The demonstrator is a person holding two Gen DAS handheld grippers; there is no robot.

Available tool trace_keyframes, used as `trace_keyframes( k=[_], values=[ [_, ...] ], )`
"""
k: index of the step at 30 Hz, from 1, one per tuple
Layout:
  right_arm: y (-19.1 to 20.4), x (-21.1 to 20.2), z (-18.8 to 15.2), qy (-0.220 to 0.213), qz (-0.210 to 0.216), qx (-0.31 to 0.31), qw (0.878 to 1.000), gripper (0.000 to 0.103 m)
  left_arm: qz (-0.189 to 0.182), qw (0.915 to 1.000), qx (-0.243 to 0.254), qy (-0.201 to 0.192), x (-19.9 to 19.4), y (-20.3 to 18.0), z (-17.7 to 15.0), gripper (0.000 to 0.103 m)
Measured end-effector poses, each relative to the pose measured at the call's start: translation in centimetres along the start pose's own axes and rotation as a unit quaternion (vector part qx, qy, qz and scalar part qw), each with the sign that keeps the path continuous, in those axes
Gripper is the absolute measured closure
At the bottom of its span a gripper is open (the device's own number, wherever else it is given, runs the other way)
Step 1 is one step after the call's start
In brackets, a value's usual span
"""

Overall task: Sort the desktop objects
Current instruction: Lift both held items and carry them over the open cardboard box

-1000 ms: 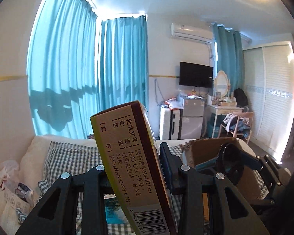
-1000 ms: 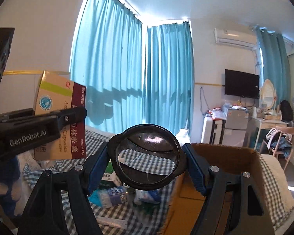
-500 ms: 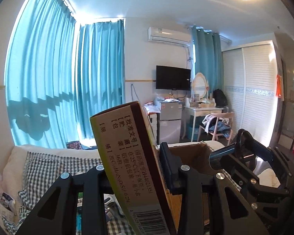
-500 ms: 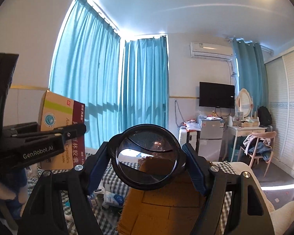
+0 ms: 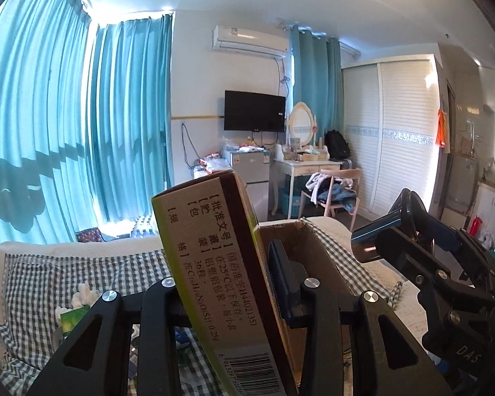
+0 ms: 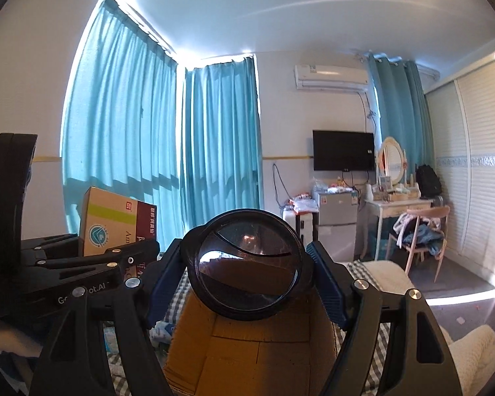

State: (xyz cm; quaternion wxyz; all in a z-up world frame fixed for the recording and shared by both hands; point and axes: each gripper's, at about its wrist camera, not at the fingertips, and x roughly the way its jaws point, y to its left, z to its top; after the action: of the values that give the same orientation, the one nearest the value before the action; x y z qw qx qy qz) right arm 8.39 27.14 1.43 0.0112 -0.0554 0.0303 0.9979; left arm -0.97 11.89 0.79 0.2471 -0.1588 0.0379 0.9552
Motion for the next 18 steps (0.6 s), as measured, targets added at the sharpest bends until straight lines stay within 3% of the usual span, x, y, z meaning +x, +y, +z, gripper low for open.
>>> trace_keyframes(
  k=[8,18],
  values=[
    [-3.0,3.7,-2.3,0.052,-0.018,0.024,0.998,0.029,-0.011,0.9993,0.003,0.037,4.6,-1.0,-1.1,0.067],
    [-4.2,9.1,-6.4,0.142,-0.016,0.028,0.989,0.029,-0.028,0.9928,-0.030,0.113,11.5,0.1,-4.6,0.067]
  ],
)
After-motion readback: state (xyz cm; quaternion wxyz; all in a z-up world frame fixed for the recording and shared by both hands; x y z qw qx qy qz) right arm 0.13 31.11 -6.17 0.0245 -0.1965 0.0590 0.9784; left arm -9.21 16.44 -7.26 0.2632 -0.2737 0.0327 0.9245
